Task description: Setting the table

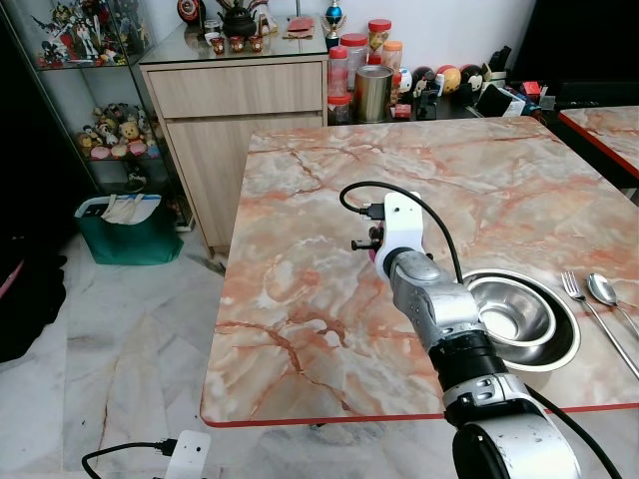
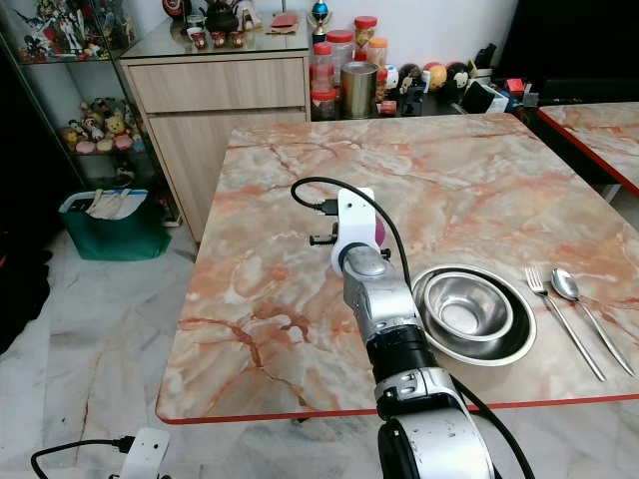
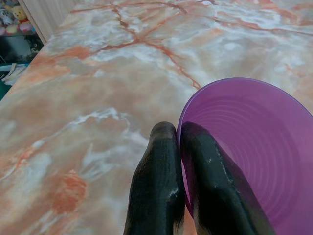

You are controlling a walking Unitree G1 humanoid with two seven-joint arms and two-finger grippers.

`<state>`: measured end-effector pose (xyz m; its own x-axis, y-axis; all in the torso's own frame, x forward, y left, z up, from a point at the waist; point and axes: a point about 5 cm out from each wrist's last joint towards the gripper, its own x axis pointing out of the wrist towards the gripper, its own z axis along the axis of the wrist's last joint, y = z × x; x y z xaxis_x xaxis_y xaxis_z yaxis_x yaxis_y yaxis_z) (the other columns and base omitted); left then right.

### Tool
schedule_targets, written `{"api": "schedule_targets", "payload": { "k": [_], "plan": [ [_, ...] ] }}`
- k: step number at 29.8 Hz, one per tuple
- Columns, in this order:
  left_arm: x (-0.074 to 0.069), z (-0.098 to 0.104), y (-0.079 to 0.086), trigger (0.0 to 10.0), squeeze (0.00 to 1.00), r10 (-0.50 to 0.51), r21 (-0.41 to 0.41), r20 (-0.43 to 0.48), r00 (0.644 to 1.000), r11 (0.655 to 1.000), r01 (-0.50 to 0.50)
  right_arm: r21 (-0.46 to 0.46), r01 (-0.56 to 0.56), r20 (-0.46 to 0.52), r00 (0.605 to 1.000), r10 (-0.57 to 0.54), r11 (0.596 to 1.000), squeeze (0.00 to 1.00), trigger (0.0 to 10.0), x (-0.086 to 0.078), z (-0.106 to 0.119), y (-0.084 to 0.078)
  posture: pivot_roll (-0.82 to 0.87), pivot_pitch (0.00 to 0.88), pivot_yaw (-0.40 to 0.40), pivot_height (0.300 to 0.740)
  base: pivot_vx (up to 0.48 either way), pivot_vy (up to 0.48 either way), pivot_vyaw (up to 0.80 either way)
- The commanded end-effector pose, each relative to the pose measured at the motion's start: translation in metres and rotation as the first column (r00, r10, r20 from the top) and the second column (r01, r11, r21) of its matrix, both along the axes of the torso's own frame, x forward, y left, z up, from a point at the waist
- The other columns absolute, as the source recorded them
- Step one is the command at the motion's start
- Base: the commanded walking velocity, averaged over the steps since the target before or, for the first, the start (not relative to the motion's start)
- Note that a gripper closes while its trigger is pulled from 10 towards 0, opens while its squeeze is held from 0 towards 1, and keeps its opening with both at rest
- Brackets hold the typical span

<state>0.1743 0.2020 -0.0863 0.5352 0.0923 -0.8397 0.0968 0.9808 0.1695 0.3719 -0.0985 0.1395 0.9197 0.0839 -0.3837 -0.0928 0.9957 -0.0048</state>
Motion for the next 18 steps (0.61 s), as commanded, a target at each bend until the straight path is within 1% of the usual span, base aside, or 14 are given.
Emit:
{"api": "schedule_targets", "payload": {
  "k": [1, 10, 18],
  "plan": [
    [-0.0022, -0.0013, -0.0006, 10.0, 0.00, -0.008, -0.006, -0.019, 1.000, 1.000, 0.007, -0.007, 0.002, 0.005, 1.000, -0.002, 1.000, 0.00, 10.0, -0.0017, 0.0027, 0.0001, -0.03, 0.000, 0.011, 0.736, 0.000, 0.000, 0.00],
    [-0.0029, -0.0018, -0.0015, 10.0, 0.00, -0.005, -0.013, -0.026, 1.000, 1.000, 0.004, -0.002, 0.020, -0.013, 1.000, -0.020, 1.000, 0.00, 10.0, -0.0074, -0.0003, -0.0027, -0.03, 0.000, 0.011, 0.736, 0.000, 0.000, 0.00],
    [-0.0035, -0.0022, -0.0022, 10.0, 0.00, 0.000, -0.017, -0.028, 1.000, 1.000, 0.000, 0.009, 0.011, -0.024, 1.000, -0.011, 1.000, 0.00, 10.0, -0.0108, -0.0025, -0.0001, -0.03, 0.010, 0.012, 0.736, 0.000, 0.000, 0.00]
  ]
}}
